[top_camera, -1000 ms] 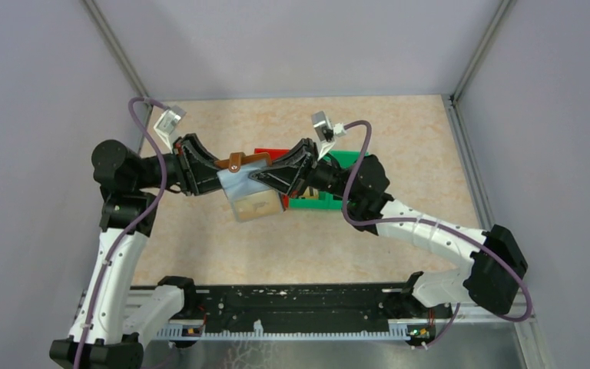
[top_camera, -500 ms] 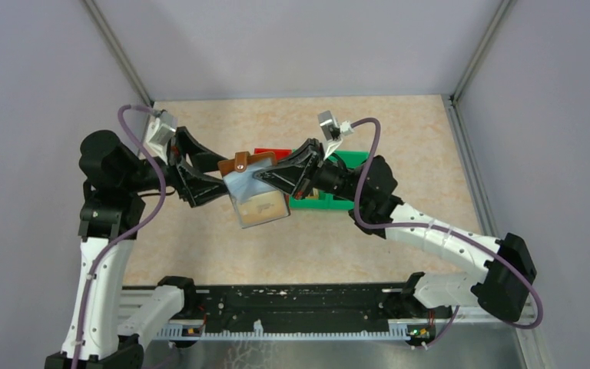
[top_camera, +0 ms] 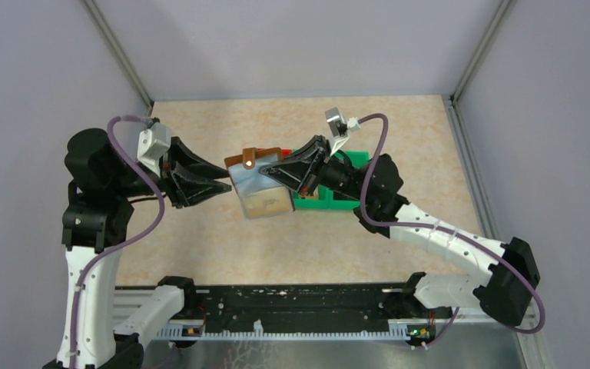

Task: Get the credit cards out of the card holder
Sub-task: Open the card holder.

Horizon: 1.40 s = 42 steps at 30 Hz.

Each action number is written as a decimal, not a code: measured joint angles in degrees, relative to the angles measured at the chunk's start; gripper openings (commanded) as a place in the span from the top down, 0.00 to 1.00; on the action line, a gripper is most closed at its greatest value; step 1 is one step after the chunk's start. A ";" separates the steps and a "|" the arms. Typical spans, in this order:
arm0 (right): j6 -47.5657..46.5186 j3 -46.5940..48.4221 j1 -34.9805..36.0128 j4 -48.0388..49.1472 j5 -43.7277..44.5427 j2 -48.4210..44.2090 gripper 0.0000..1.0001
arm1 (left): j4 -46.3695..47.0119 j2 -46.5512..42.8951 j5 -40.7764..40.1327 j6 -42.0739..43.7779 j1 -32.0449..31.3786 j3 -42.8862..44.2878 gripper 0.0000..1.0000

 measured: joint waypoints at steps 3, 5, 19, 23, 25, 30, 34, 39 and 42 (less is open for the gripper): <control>0.00 -0.37 -0.98 -0.50 0.22 -1.33 1.00 | -2.47 0.20 -0.79 3.30 -0.04 2.25 0.58; -0.02 -0.55 -1.55 -0.52 0.37 -1.86 1.00 | -3.56 0.04 -0.44 5.03 -0.04 2.64 0.57; 4.87 -0.57 -1.49 3.65 -1.33 1.77 1.00 | 6.23 -4.26 -0.48 -1.64 -0.04 -10.80 0.63; 4.94 -0.55 -1.42 4.48 -1.18 1.88 1.00 | 11.10 -4.48 0.20 -8.07 0.02 -12.46 0.62; 4.94 -0.55 -1.38 4.85 -1.16 1.97 1.00 | 13.42 -4.72 1.14 -10.58 -0.04 -13.09 0.63; 4.94 -0.50 -0.13 4.76 -1.38 3.63 1.00 | 17.22 -5.84 3.61 -14.93 -0.04 -15.43 0.65; 4.92 -0.48 0.13 4.04 -1.44 4.85 1.00 | 18.08 -6.60 5.68 -16.00 -0.04 -16.48 0.68; 4.96 0.48 0.35 3.67 -1.46 5.53 1.00 | 18.69 -7.23 5.57 -16.48 -0.04 -17.25 0.74; 5.38 1.60 0.81 4.07 -1.55 6.16 1.00 | 19.50 -7.26 4.90 -16.48 -0.04 -17.62 0.82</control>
